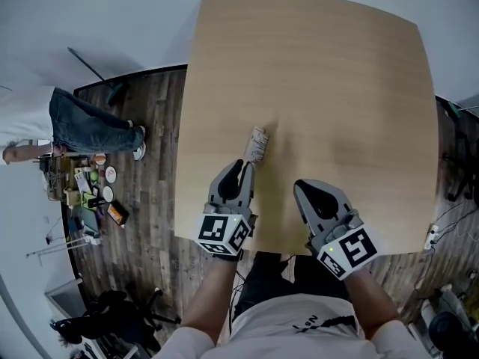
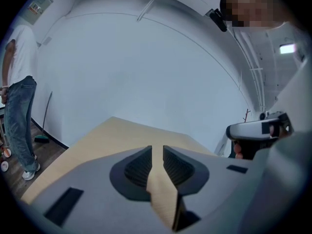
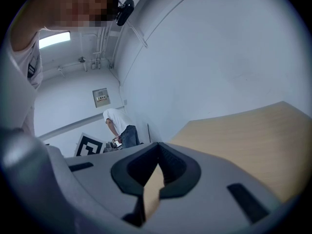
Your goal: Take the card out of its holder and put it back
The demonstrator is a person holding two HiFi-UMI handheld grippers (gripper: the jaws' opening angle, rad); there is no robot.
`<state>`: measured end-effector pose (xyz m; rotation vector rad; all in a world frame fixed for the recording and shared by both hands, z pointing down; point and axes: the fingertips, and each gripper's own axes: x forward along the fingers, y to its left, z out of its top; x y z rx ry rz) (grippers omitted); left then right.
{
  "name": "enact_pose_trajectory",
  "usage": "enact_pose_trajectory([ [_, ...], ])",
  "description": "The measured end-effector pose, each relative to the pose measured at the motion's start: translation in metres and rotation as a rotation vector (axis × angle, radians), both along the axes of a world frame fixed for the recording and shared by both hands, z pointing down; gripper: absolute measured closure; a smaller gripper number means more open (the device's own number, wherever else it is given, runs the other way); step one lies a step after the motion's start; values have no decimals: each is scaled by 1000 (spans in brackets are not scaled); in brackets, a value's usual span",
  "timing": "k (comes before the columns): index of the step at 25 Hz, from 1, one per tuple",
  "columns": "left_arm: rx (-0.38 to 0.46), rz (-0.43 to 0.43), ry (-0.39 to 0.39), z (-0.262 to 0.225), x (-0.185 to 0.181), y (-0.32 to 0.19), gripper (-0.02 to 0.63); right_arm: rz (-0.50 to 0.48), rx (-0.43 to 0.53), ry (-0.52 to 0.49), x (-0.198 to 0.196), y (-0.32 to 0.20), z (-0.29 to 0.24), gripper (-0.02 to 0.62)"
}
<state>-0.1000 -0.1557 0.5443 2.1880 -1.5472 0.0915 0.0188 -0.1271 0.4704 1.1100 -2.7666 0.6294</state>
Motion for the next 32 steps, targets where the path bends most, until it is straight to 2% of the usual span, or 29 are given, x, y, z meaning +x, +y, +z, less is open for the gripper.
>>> enact_pose_trajectory([
  [6, 45, 53, 10, -48, 16, 19, 587, 22, 32, 14, -3, 4, -21, 583],
  [15, 120, 150, 1, -140, 38, 76, 592, 46, 109, 15, -20, 32, -74, 583],
  [20, 166, 172, 5, -184, 41, 97, 592, 74, 169, 3, -22, 44, -116, 583],
  [32, 232, 181, 0, -225, 24, 115, 592, 131, 257, 12, -23, 71, -163, 583],
])
